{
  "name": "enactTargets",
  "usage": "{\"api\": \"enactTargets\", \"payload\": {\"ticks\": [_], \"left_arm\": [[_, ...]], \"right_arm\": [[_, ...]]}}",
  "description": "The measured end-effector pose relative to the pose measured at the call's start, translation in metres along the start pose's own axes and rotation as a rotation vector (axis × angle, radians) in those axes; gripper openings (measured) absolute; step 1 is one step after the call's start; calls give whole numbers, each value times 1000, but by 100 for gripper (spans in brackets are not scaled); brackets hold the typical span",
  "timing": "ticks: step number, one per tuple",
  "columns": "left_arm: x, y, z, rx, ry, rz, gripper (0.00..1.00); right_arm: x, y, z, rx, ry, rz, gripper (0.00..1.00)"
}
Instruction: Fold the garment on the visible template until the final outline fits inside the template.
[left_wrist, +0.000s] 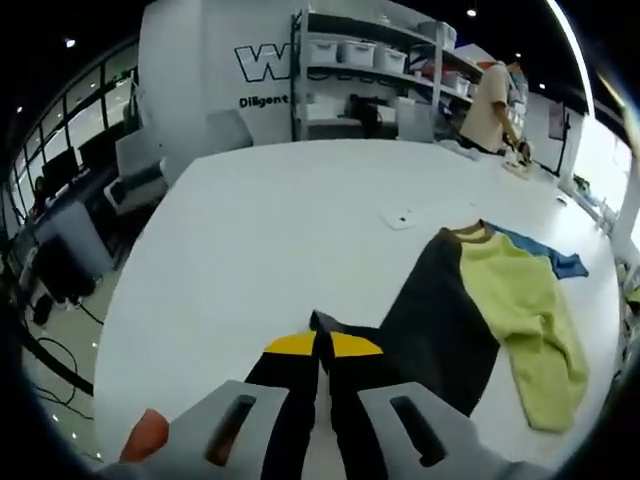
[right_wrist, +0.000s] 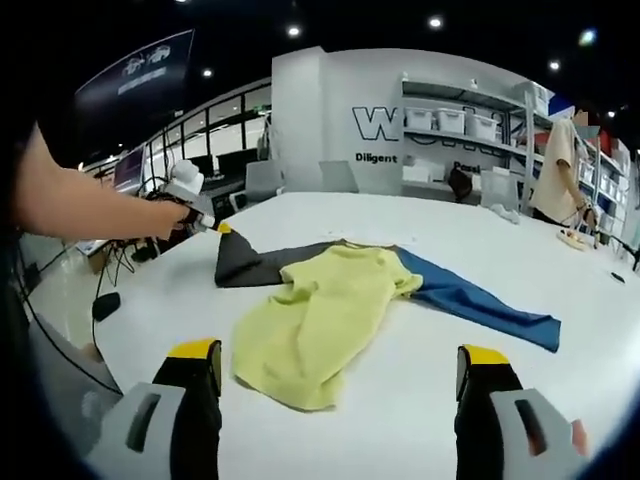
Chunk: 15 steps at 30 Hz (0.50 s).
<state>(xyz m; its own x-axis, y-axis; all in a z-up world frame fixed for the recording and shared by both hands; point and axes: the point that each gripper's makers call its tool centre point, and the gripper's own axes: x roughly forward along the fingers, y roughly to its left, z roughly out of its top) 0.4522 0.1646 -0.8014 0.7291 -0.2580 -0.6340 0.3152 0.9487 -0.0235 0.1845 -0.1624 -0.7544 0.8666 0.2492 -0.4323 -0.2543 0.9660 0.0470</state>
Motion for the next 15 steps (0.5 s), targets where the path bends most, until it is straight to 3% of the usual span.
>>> {"api": "enactTargets", "payload": {"ticks": [4, 15], "left_arm": [[-29, 26, -10, -56, -49, 39, 0], [-50, 49, -30, -106, -88, 87, 0]], "right_arm": [[-1, 5, -5, -35, 23, 13, 99], [-1, 8, -9, -63, 47, 20, 99]]}}
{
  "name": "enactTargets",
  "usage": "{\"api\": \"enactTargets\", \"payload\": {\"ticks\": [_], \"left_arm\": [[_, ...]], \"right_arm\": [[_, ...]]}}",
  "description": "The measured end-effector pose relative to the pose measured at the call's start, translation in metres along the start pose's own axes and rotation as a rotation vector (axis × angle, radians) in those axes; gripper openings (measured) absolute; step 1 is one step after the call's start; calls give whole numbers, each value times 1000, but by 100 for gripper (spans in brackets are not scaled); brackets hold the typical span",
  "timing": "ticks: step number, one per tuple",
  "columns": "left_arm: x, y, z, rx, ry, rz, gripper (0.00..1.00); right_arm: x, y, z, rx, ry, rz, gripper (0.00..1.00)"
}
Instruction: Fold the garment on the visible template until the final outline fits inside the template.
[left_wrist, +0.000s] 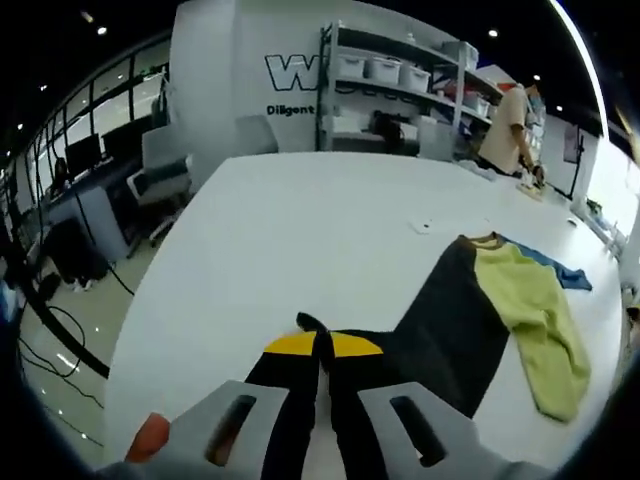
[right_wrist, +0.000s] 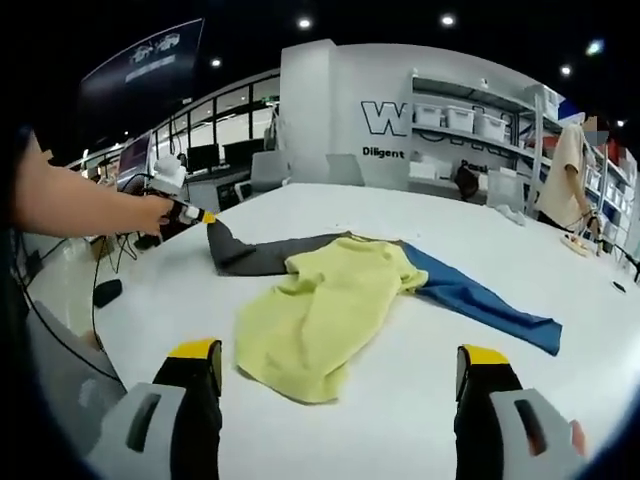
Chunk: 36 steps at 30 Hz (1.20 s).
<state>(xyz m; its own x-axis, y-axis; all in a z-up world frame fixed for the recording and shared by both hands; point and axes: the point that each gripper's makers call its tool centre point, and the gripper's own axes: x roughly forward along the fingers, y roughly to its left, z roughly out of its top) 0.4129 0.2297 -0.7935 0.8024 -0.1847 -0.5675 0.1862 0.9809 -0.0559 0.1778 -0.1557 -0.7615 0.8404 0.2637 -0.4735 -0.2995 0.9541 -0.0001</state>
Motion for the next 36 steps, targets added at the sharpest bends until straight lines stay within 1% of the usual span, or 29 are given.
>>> {"api": "enactTargets", "payload": {"ticks": [6, 12, 13, 15, 16, 21, 24, 27, 32, 36], "left_arm": [[-11, 14, -8, -22, -36, 40, 0], [-21, 27, -11, -40, -64, 71, 0], [-27, 30, -12, -50, -85, 80, 0], [-29, 32, -13, -45, -95, 83, 0], [-31, 35, -14, -32, -105, 97, 0], [-36, 47, -18, -29, -126, 130, 0], [-41, 56, -18, -10, -141, 165, 0], [-42, 62, -22, -10, -139, 182, 0], [-46, 66, -25, -9, -155, 209, 0], [-50, 65, -38, 11, -135, 217, 0]], "right_arm": [[0, 3, -3, -16, 16, 8, 98], [0, 4, -6, -27, 29, 13, 98], [0, 5, -6, -31, 33, 14, 97], [0, 5, -7, -35, 35, 14, 97], [0, 5, -7, -38, 39, 14, 97], [0, 6, -9, -43, 45, 15, 96], [0, 6, -10, -46, 51, 16, 96], [0, 5, -10, -46, 52, 14, 96], [1, 5, -11, -48, 57, 15, 96], [1, 5, -12, -48, 61, 14, 95]]}}
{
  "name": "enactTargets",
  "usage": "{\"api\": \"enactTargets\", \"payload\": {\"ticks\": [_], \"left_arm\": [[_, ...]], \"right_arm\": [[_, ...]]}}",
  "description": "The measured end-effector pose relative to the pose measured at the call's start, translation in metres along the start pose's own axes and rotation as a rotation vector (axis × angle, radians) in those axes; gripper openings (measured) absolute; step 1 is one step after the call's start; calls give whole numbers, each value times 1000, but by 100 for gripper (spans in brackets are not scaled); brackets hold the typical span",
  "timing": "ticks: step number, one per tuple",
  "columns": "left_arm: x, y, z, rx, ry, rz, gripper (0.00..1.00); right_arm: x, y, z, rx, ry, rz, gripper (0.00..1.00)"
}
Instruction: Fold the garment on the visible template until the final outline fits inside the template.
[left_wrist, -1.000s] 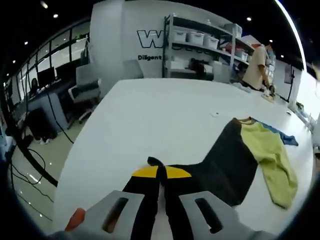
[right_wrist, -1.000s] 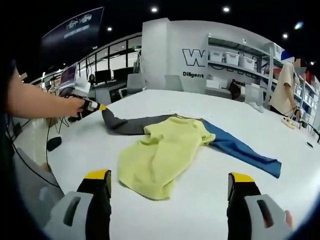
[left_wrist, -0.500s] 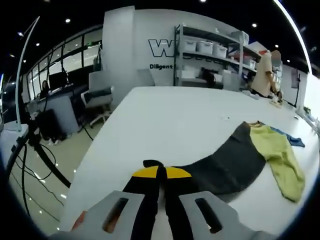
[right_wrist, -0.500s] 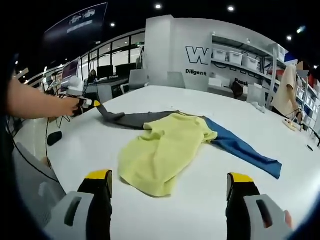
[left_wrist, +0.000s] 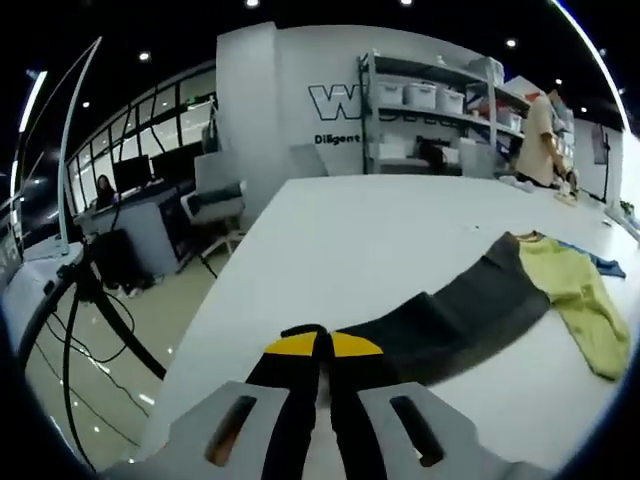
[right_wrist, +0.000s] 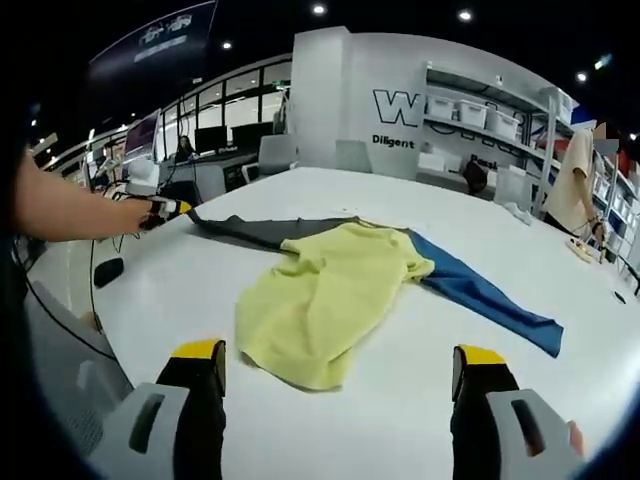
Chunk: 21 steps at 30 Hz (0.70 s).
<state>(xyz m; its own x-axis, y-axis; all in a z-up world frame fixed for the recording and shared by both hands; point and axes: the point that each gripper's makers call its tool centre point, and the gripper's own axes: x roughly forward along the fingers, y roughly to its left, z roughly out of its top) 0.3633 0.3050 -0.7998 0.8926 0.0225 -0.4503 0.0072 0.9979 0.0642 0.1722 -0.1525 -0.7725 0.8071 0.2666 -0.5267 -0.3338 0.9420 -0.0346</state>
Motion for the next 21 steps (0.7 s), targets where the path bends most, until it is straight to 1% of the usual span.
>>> {"api": "enactTargets", "payload": {"ticks": [5, 6, 8, 10, 11, 16, 17, 20, 21], "left_arm": [[-6, 3, -17, -34, 25, 16, 0], [-7, 3, -25, -60, 48, 21, 0], [-8, 4, -32, -77, 69, 28, 0], [-9, 4, -35, -82, 79, 34, 0], [-10, 4, -39, -101, 96, 39, 0], [-13, 5, -48, -109, 132, 49, 0], [-14, 7, -51, -108, 144, 59, 0], [-18, 10, -61, -145, 193, 77, 3], [-19, 12, -62, -148, 195, 87, 3]], "right_arm": [[0, 0, -1, -3, 4, 1, 95], [0, 1, -1, -3, 6, 5, 95], [1, 1, -1, -6, 7, 6, 95], [1, 2, -1, -8, 8, 6, 94], [1, 2, -1, -7, 9, 7, 94], [0, 1, 0, -6, 5, 8, 94], [0, 1, 0, -5, 5, 8, 94], [-1, 1, 0, -6, 3, 8, 94], [-1, 1, 0, -6, 3, 8, 94]]}}
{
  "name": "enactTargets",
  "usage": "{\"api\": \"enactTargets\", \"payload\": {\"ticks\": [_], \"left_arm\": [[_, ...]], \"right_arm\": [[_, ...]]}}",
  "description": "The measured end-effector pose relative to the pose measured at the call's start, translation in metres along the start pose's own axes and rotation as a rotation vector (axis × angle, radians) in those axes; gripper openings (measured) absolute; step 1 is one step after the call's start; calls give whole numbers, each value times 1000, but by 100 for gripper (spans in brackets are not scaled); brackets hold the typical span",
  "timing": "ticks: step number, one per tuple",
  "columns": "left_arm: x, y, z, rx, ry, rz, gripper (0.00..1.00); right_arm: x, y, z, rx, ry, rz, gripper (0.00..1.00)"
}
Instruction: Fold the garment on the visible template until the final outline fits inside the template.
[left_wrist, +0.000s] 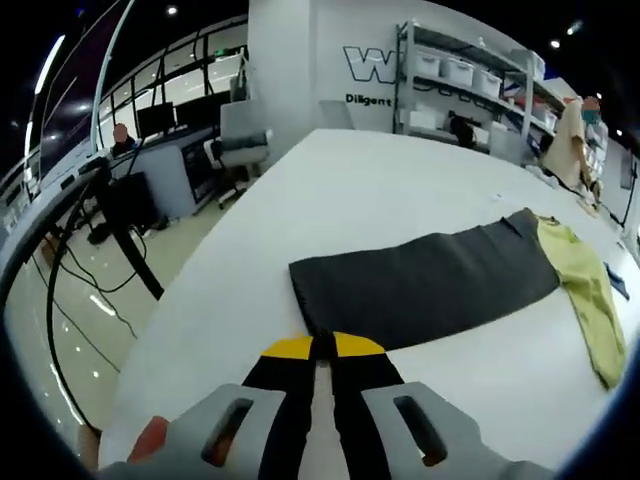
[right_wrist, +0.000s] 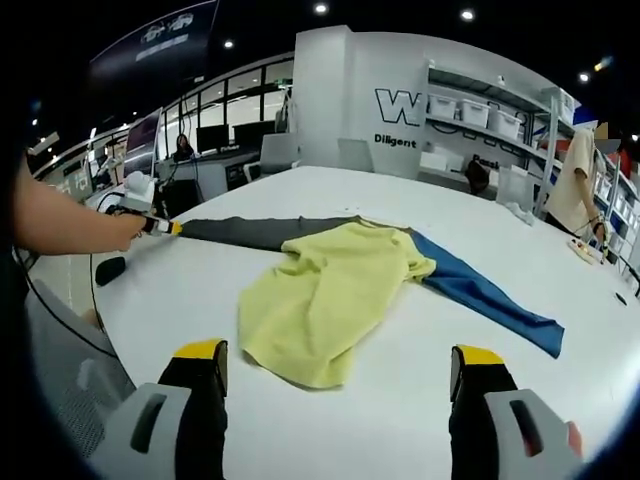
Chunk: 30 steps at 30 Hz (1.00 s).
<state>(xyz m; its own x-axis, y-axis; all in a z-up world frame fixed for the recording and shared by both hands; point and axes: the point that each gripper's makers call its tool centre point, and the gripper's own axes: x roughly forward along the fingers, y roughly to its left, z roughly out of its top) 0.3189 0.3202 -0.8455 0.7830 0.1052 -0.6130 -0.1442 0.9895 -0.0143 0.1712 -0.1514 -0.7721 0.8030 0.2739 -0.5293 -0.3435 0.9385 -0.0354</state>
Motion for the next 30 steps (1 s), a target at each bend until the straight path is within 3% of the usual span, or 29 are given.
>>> {"api": "enactTargets", "payload": {"ticks": [5, 10, 16, 19, 24, 25, 30], "left_arm": [[-9, 11, 3, -24, -19, 44, 3], [-12, 12, 12, -8, -46, 47, 3], [-13, -6, 27, 8, -71, 9, 1], [-13, -31, 38, 77, -103, -48, 1], [-17, -82, 53, 102, -138, -158, 0], [-18, -87, 54, 105, -142, -168, 1], [-36, -149, 53, 120, -159, -319, 0]], "right_arm": [[0, 1, 0, -2, 1, 2, 93], [0, 1, -1, -6, 5, 3, 93], [0, 1, -1, -6, 6, 3, 93], [0, 1, 0, -7, 2, 1, 93], [-1, -1, 1, -2, -3, -3, 93], [-1, -1, 1, -2, -3, -3, 93], [-1, -1, 3, -2, -12, -3, 93]]}}
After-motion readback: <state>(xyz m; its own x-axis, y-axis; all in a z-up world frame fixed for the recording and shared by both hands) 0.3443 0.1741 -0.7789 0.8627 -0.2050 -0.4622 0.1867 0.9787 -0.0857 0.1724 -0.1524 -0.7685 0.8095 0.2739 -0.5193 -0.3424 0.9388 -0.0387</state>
